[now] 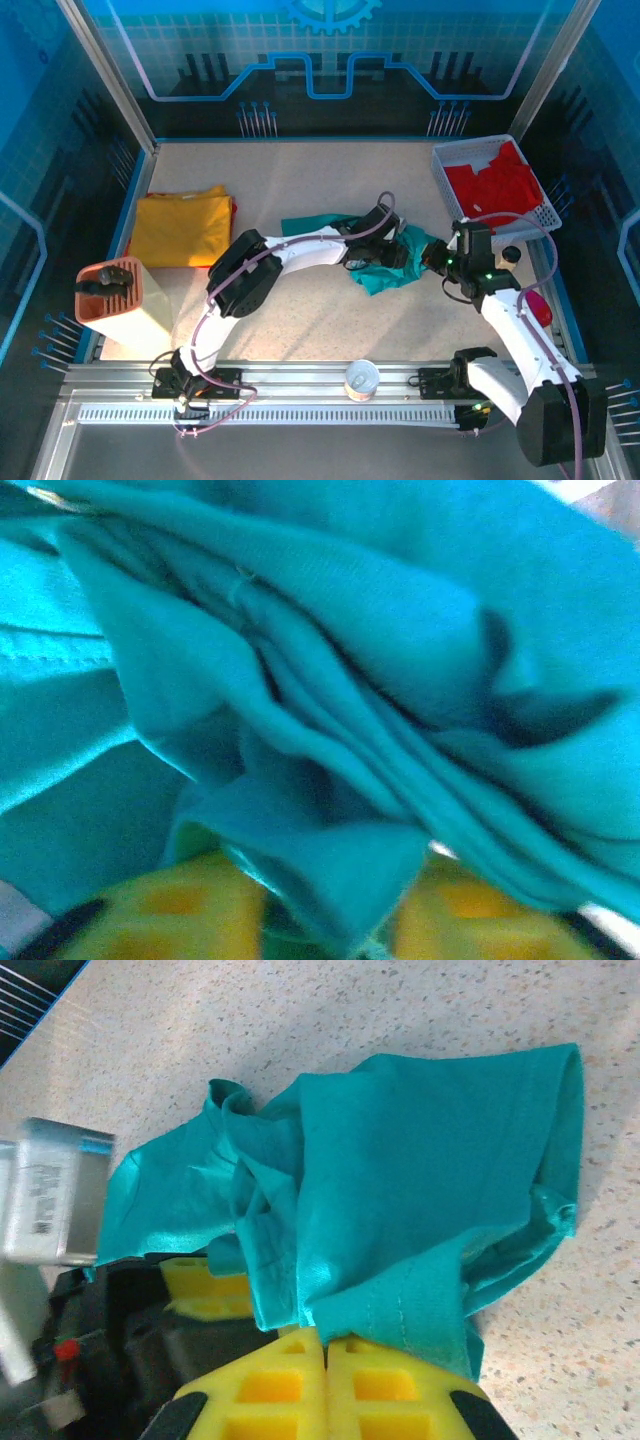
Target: Fold and stack the t-shirts
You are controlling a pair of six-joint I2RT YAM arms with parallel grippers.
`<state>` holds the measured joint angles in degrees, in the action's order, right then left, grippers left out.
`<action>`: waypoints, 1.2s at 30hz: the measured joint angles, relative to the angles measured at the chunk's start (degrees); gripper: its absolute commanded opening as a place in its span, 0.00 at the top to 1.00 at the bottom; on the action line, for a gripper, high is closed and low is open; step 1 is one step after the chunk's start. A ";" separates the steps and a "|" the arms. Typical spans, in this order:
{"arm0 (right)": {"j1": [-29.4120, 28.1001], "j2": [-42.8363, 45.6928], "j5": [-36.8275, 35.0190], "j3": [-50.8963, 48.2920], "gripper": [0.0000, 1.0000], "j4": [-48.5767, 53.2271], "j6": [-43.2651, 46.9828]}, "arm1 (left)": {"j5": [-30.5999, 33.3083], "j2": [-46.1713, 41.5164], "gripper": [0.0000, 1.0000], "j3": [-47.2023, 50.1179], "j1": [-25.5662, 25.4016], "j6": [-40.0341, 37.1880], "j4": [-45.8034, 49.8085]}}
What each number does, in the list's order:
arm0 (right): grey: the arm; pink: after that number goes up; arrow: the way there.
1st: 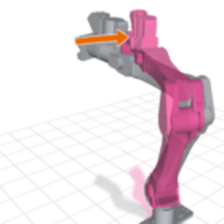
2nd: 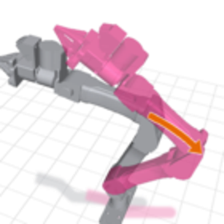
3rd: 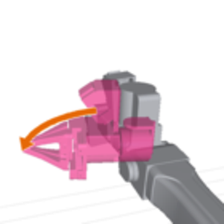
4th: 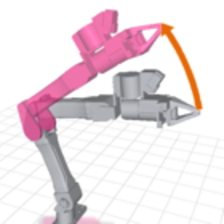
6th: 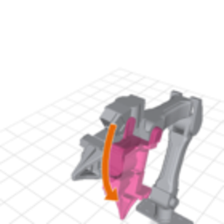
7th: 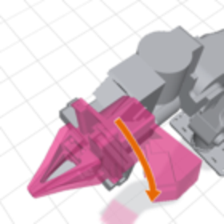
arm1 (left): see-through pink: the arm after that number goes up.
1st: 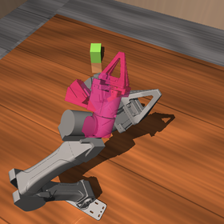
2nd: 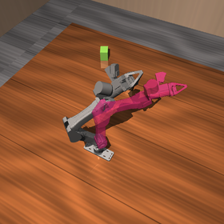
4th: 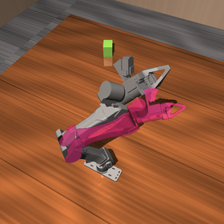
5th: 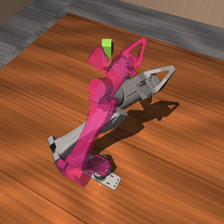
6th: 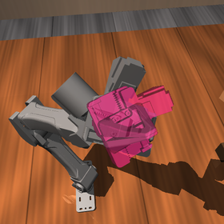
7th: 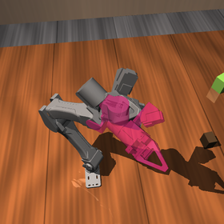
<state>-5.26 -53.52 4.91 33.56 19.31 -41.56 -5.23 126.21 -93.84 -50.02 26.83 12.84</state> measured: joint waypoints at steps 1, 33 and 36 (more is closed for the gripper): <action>0.33 0.31 -0.09 0.00 1.00 0.37 0.02 | 0.42 0.09 0.89 0.00 0.02 0.20 0.42; 1.97 -8.31 -9.75 0.02 0.86 2.10 -0.83 | 15.58 -95.32 0.63 63.65 10.49 23.32 31.58; 1.99 -7.61 -11.32 0.02 0.74 3.28 -0.48 | 16.41 -95.36 0.46 64.11 9.97 26.16 34.93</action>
<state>-3.27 -61.12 -6.42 33.58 22.59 -42.04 11.18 30.85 -29.74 -40.05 52.99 47.77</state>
